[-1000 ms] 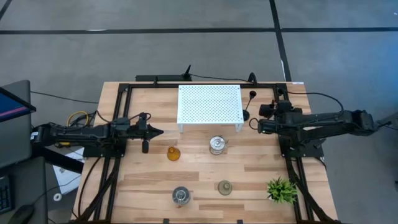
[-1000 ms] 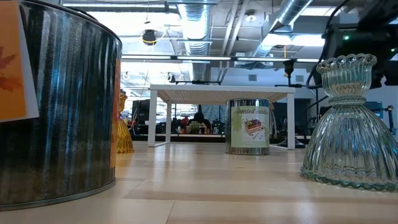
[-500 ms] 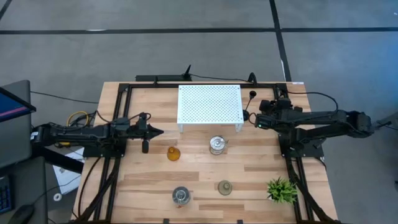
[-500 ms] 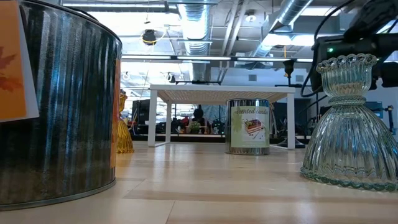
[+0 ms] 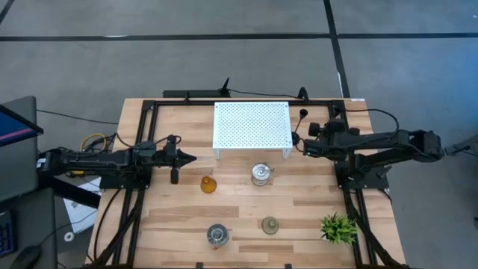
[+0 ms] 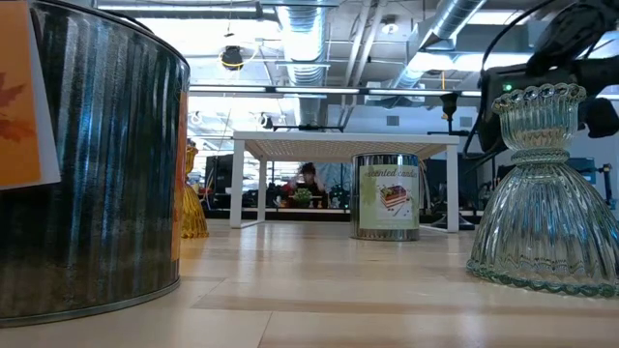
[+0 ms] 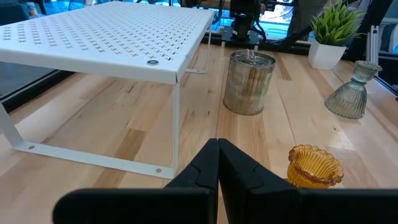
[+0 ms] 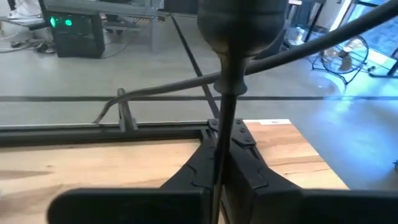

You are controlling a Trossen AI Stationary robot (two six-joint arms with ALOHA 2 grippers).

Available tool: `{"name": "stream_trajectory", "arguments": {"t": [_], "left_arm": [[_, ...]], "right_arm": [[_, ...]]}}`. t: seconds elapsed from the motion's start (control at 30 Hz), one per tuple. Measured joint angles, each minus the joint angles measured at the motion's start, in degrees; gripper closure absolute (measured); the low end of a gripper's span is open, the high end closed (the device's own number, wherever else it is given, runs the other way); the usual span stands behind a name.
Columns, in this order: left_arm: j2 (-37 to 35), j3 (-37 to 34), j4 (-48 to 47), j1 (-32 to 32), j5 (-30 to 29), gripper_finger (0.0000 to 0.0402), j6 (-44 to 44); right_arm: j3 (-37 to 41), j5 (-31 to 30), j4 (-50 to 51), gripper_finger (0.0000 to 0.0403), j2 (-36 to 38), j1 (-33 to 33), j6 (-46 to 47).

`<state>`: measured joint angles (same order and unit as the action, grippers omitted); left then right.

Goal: Pick & Place candle stick holders
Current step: Put the right black candle holder on the shelf

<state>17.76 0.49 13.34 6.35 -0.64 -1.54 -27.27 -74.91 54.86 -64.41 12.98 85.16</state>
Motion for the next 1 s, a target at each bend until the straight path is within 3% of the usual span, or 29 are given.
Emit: {"name": "stream_trajectory", "arguments": {"t": [0.23,0.37,1.0], "left_arm": [[0.0,0.0,0.1,0.0,0.0,0.0396,0.0],[0.0,0.0,0.3,0.0,0.0,0.0396,0.0],[0.0,0.0,0.7,0.0,0.0,0.0396,0.0]], "right_arm": [[-1.6,0.5,1.6,0.0396,2.3,-4.4,-0.2],[-4.4,0.3,1.9,0.0399,4.0,-6.8,-5.1],[-29.1,-10.7,1.6,0.0402,9.5,-3.3,-50.1]]}}
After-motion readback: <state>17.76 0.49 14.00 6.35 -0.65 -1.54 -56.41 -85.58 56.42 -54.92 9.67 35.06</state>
